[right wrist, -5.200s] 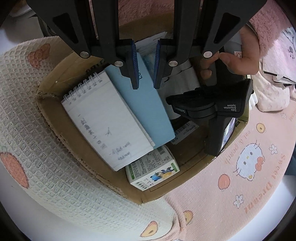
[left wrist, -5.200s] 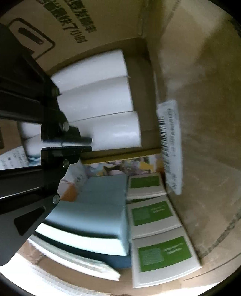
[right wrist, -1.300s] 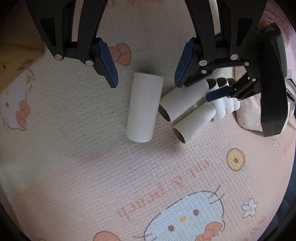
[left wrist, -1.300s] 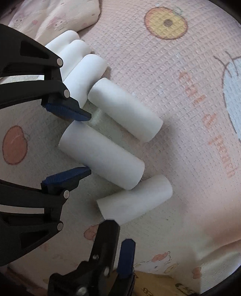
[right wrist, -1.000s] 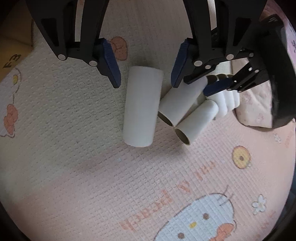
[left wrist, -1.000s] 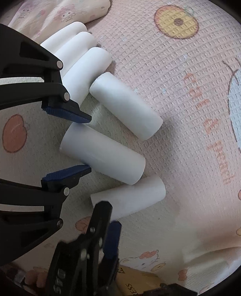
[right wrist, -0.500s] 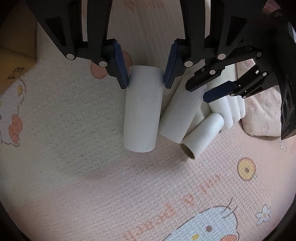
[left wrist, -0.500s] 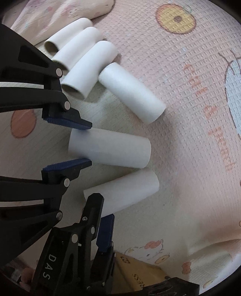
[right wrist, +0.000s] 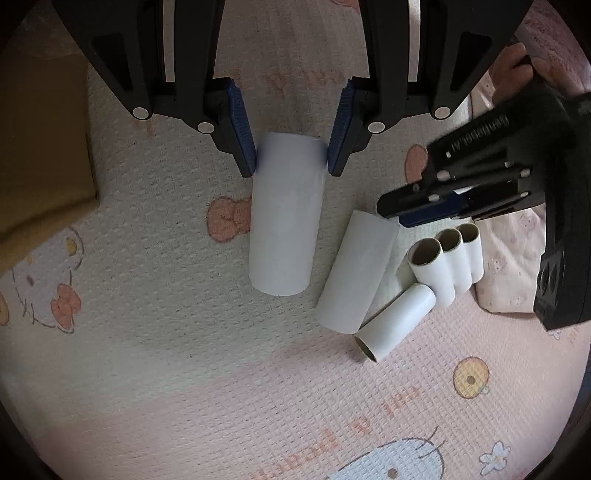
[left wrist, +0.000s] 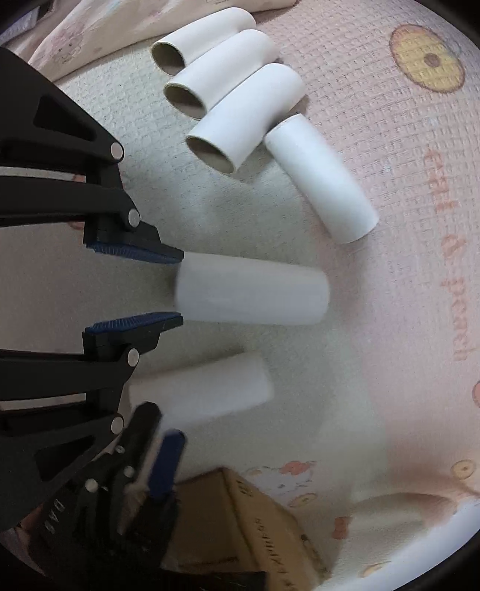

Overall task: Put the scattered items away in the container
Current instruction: 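Close the left gripper on a white tube while the right gripper holds its tube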

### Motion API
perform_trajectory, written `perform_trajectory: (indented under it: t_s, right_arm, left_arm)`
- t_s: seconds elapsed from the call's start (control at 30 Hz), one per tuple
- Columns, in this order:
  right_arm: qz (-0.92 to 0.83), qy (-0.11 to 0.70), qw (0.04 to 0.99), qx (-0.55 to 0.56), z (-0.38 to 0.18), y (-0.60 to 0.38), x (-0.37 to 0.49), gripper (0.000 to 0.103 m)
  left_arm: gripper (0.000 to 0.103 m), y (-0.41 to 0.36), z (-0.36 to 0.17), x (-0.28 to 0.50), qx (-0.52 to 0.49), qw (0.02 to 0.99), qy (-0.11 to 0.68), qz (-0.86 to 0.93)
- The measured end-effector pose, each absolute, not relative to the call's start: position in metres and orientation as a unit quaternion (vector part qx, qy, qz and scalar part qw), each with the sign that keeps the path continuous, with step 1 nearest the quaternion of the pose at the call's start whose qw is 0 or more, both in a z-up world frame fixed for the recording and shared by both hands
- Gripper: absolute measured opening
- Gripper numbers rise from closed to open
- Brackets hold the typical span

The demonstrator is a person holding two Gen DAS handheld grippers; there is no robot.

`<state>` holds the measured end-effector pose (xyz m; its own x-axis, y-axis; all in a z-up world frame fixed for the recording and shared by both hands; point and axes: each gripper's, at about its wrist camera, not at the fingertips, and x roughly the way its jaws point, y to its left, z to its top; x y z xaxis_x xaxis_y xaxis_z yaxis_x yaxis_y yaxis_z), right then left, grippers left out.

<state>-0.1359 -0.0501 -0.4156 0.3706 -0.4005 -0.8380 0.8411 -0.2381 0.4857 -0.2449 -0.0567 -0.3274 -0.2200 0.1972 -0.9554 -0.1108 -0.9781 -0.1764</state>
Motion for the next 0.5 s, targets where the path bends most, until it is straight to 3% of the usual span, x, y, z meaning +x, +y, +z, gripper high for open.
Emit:
perform_trajectory:
  t_s: [0.03,0.13,0.33,0.5]
  right_arm:
    - [-0.529,0.186,0.586,0.585,-0.417,-0.05,-0.137,0.038]
    - [-0.521,0.186,0.583,0.595,-0.419,-0.054,-0.138,0.039]
    - [-0.532,0.181,0.578,0.592,-0.424,-0.069,-0.138,0.041]
    - [-0.536,0.168,0.568,0.602,-0.433,-0.075,-0.142,0.041]
  left_arm:
    - [0.044,-0.058,-0.326,-0.248,-0.617,0.099,-0.04,0.78]
    - [0.054,-0.055,-0.324,-0.257,-0.614,0.107,-0.048,0.781]
    - [0.054,-0.044,-0.338,-0.28,-0.616,0.079,-0.031,0.783]
    - [0.049,-0.044,-0.349,-0.292,-0.627,0.076,-0.067,0.773]
